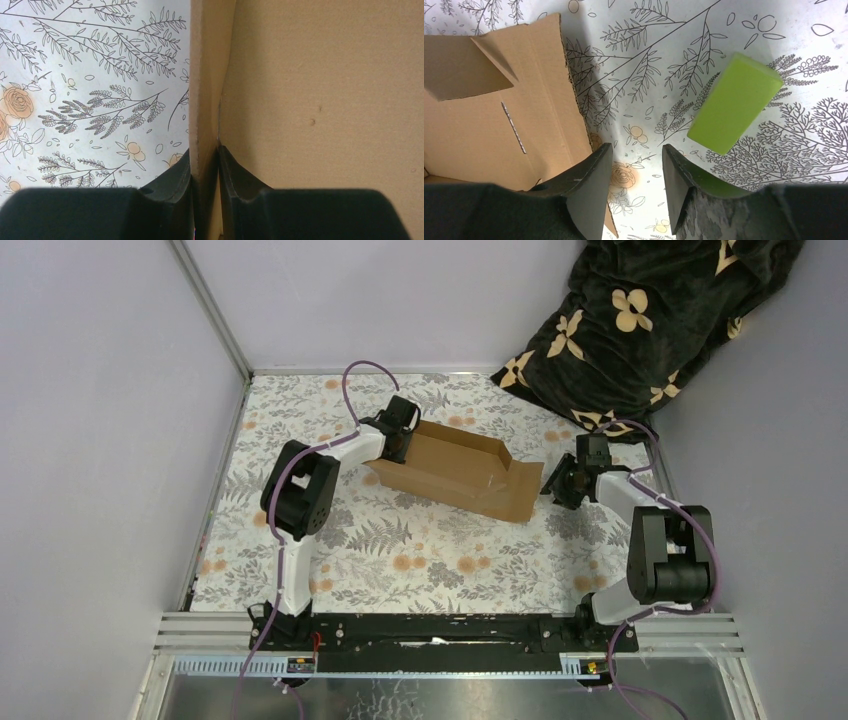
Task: Fold the paper box
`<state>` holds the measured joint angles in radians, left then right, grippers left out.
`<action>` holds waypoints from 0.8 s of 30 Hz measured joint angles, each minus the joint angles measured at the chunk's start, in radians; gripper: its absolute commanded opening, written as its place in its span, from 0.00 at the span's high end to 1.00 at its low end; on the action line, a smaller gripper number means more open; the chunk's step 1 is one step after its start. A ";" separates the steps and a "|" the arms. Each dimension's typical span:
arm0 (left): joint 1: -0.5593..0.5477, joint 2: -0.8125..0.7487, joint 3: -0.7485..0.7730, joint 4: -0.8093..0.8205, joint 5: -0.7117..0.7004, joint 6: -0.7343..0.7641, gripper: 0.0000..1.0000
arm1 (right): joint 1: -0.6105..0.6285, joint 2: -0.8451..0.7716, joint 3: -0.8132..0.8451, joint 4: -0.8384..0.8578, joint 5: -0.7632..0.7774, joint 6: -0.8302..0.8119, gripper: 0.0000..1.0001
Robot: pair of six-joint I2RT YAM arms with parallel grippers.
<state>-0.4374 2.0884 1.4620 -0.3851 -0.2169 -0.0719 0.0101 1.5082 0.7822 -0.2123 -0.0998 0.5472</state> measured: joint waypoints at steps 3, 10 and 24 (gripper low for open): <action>0.000 0.000 0.000 0.000 0.000 0.000 0.74 | 0.000 0.018 0.000 0.009 -0.006 0.000 0.51; -0.002 0.008 0.009 -0.002 0.000 0.000 0.74 | 0.000 0.063 0.000 0.048 -0.077 0.002 0.50; -0.018 0.024 0.032 -0.004 -0.001 0.015 0.74 | 0.003 0.068 0.006 0.153 -0.210 0.039 0.50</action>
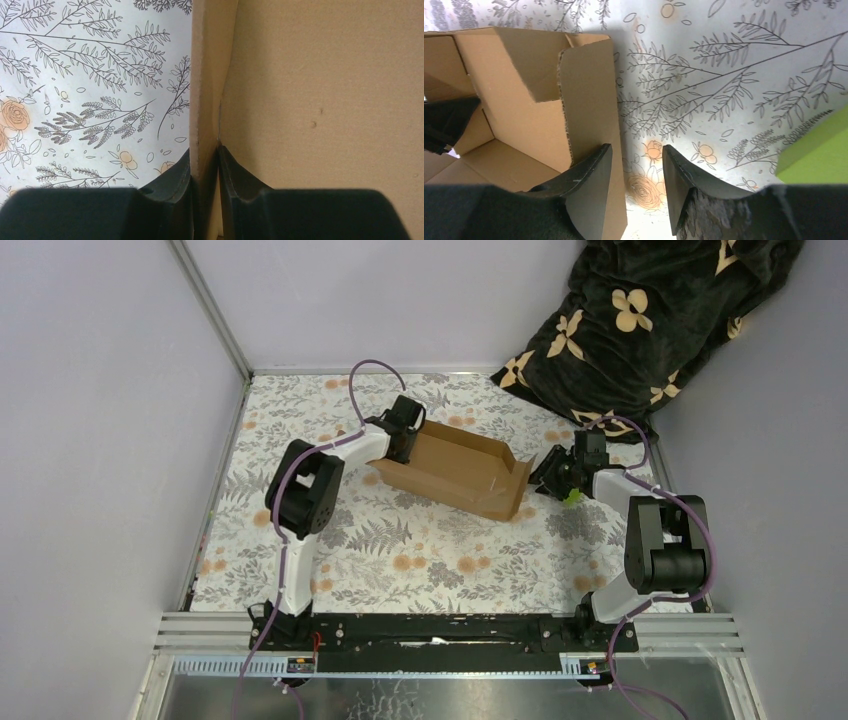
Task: Fold the paper box
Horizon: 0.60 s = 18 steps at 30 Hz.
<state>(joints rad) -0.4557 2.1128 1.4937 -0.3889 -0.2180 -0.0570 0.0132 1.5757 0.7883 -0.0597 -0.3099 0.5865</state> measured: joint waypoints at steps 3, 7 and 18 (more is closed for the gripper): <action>-0.003 0.003 0.004 -0.001 0.000 0.003 0.74 | 0.006 0.000 0.000 0.024 -0.018 0.015 0.51; -0.004 0.009 0.014 -0.005 -0.001 0.004 0.74 | 0.024 0.005 0.000 0.076 -0.042 0.039 0.51; -0.012 0.029 0.045 -0.014 -0.004 0.008 0.74 | 0.074 0.017 0.000 0.169 -0.059 0.091 0.50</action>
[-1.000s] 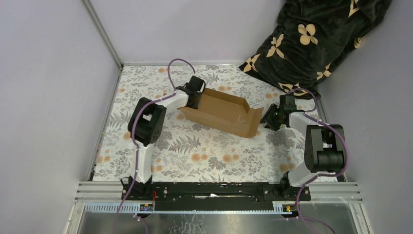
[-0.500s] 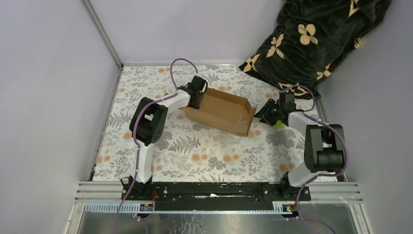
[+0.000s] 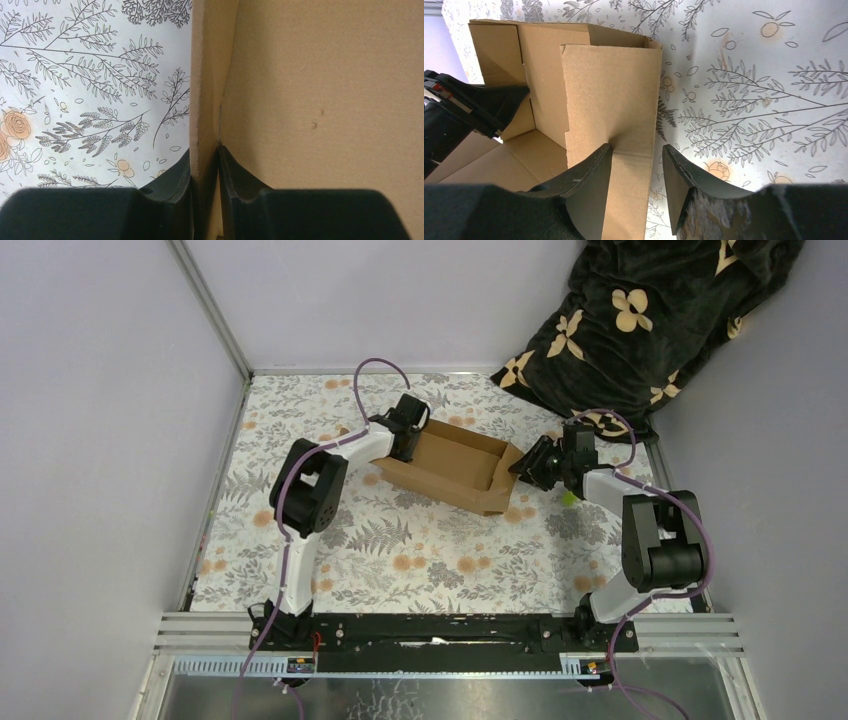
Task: Fold the paper box
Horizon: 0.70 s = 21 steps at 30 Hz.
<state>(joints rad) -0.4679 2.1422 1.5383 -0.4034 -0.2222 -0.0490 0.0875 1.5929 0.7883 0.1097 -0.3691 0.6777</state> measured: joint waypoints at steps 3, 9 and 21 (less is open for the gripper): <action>-0.003 0.002 0.001 0.000 -0.003 0.003 0.74 | 0.012 0.007 0.001 0.017 0.000 0.010 0.51; -0.003 0.003 0.003 -0.001 -0.003 0.006 0.74 | 0.052 0.037 0.042 0.021 0.002 0.021 0.51; -0.004 0.004 0.003 -0.001 -0.003 0.008 0.74 | 0.109 0.079 0.105 0.016 0.013 0.026 0.41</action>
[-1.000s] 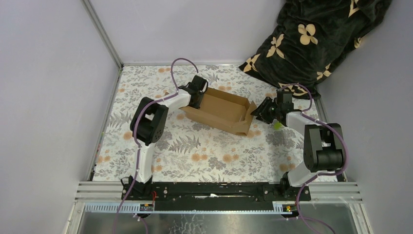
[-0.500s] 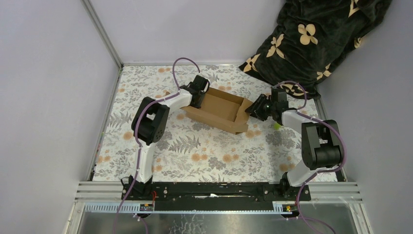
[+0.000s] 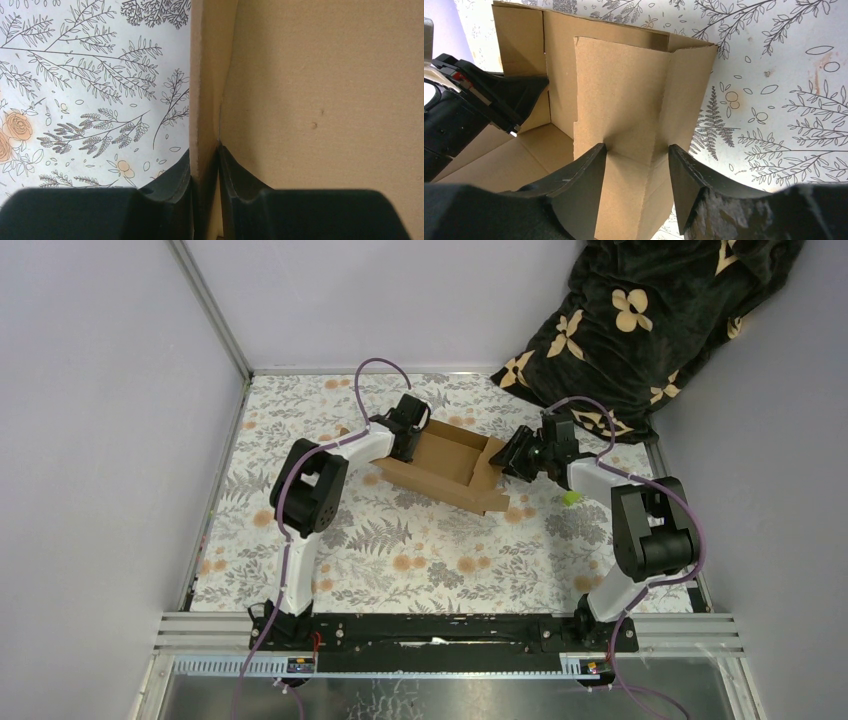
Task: Fold the paper box
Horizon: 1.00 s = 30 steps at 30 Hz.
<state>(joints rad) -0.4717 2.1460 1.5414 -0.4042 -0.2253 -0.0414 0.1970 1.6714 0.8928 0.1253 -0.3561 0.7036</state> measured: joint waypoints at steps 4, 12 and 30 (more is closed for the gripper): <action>0.000 0.000 0.000 0.000 0.000 0.004 0.74 | 0.005 0.000 0.007 -0.011 0.004 -0.010 0.37; -0.004 0.006 0.007 0.001 0.000 0.013 0.74 | 0.006 -0.037 -0.035 -0.009 0.019 -0.027 0.34; -0.005 0.006 0.011 0.001 0.020 0.015 0.74 | 0.000 -0.125 -0.124 0.057 0.033 -0.014 0.36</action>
<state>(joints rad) -0.4763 2.1525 1.5528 -0.4034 -0.2050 -0.0265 0.1970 1.5463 0.7685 0.1825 -0.3229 0.6895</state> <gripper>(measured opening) 0.260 0.644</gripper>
